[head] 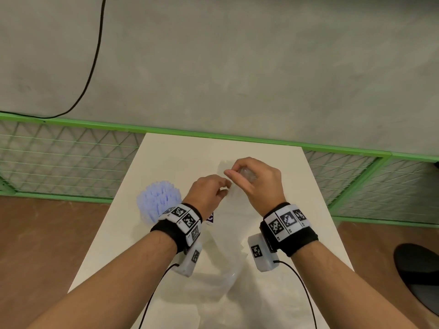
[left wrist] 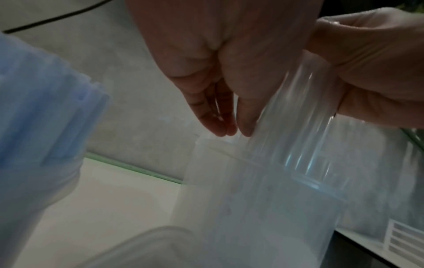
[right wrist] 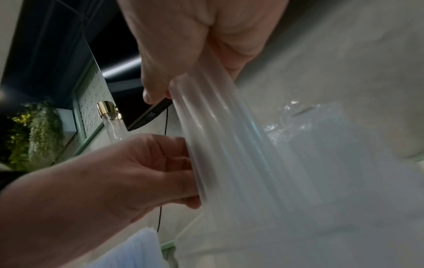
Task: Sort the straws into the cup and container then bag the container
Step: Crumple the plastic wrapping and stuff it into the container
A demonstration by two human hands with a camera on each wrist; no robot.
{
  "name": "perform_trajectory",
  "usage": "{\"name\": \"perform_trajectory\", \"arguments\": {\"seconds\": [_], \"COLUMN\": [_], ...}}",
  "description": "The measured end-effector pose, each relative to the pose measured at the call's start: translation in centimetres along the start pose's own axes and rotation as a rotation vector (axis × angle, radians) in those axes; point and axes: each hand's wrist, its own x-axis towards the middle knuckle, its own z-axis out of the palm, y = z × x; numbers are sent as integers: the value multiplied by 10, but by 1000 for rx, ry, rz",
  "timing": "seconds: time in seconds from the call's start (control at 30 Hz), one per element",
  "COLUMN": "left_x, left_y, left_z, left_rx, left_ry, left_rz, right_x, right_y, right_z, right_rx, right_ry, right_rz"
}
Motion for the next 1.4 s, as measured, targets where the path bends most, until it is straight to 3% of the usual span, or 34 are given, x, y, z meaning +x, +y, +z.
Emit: {"name": "perform_trajectory", "arguments": {"seconds": [0.17, 0.43, 0.77, 0.9, 1.0, 1.17, 1.3, 1.4], "left_x": [5, -1, -39, -45, -50, -62, -69, -62], "left_y": [2, -28, -16, -12, -16, -32, -30, -26], "left_z": [-1, 9, 10, 12, 14, 24, 26, 20], "left_rx": [5, -225, -482, -183, -2, 365, 415, 312], "left_ry": [-11, 172, 151, 93, 84, 122, 60, 113], "left_rz": [67, 137, 49, 216, 237, 255, 221, 167], "right_x": [-7, -29, -36, -40, -34, -40, -63, -53], "right_y": [16, 27, 30, 33, 31, 25, 26, 27], "right_z": [3, 16, 15, 15, 10, -4, 2, -1], "right_rx": [-146, -579, -722, -788, -738, -679, -731, -671], "right_ry": [-54, -263, -585, -708, -756, -644, -681, -756], "right_rz": [-39, -165, -62, -71, -63, 31, 18, -4]}}
